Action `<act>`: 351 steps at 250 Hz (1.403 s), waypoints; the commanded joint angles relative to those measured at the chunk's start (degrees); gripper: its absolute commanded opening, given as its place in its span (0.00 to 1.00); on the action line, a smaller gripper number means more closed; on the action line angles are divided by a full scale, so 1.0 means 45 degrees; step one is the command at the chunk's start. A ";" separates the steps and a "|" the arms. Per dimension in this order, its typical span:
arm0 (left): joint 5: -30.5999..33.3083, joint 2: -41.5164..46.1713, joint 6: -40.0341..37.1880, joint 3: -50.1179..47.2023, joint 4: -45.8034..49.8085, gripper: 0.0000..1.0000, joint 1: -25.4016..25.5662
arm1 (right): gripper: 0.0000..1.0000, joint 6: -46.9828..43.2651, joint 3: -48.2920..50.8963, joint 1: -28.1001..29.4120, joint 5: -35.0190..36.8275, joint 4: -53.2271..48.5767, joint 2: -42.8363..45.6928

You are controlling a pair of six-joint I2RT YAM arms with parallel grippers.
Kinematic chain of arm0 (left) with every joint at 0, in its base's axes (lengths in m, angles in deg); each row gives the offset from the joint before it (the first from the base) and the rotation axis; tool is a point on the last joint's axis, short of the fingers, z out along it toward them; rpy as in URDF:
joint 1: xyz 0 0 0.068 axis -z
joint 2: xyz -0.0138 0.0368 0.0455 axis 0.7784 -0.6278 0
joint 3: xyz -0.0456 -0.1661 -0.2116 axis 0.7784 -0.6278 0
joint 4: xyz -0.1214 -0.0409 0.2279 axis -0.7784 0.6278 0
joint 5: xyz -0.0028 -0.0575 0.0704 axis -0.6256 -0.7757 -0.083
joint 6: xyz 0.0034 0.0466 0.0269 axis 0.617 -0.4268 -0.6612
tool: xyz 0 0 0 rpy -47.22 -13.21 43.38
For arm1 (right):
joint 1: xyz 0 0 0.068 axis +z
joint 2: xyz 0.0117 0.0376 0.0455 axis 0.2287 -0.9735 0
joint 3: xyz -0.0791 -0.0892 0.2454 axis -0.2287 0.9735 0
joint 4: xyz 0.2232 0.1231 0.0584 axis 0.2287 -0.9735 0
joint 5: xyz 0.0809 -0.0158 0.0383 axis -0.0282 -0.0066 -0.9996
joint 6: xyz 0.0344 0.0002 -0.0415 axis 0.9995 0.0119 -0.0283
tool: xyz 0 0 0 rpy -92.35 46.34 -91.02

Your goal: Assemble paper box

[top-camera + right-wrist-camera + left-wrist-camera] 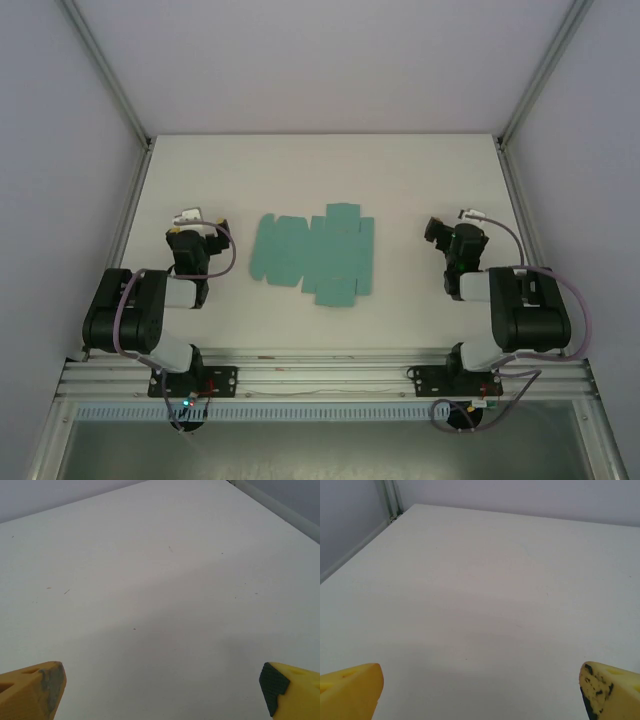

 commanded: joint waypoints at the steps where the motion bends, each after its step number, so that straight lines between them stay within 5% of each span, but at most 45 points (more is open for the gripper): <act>1: 0.0078 0.0060 -0.0214 0.0238 -0.0289 1.00 0.0068 | 1.00 0.0125 -0.0247 0.0001 0.0328 0.0353 0.0164; 279: 0.0117 0.0365 -0.0215 0.0476 0.0390 1.00 0.0100 | 1.00 0.0137 -0.0275 -0.0004 0.0283 0.0331 0.0248; 310: 0.0193 0.1599 -0.0264 0.0768 0.1774 1.00 0.0115 | 1.00 0.0095 -0.0815 0.0086 0.0543 -0.1335 0.1188; 351: 0.0084 0.3575 0.1116 0.2608 0.6699 1.00 0.0182 | 1.00 0.1458 -0.2773 0.0620 0.1522 -0.6709 0.3015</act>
